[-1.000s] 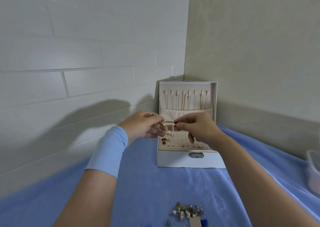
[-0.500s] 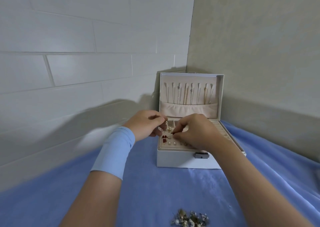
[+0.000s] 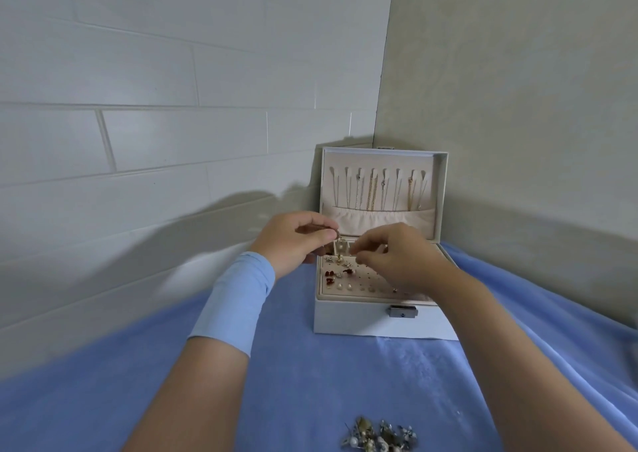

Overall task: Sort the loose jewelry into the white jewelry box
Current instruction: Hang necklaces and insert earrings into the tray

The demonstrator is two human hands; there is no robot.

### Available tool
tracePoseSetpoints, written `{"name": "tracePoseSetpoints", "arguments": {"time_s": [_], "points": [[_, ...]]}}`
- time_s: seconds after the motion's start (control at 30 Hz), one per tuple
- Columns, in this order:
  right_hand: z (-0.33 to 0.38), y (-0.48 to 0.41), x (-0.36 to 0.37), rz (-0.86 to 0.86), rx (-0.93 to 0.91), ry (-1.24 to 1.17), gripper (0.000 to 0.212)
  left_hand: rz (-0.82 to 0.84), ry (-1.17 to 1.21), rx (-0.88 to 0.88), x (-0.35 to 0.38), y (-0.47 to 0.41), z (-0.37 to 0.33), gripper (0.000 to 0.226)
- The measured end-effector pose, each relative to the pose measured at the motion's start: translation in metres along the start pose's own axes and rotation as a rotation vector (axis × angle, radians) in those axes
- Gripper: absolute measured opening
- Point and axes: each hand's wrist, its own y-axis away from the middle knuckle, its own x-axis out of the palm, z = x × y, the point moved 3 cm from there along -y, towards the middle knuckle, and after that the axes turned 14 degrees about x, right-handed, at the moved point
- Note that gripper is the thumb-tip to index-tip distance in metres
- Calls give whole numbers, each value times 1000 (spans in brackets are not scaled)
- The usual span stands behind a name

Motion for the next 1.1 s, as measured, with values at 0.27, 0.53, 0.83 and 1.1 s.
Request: {"name": "tracePoseSetpoints", "arguments": {"time_s": [0.27, 0.53, 0.83, 1.1], "points": [[22, 12, -8, 56, -77, -457, 20, -119, 39, 23, 2, -4, -6, 10], [32, -19, -14, -43, -25, -456, 11, -166, 97, 21, -4, -13, 4, 17], [40, -72, 14, 201, -40, 164, 16, -83, -125, -112, 7, -22, 60, 22], [48, -88, 25, 192, -65, 416, 45, -2, -100, -134, 10, -18, 70, 20]]}}
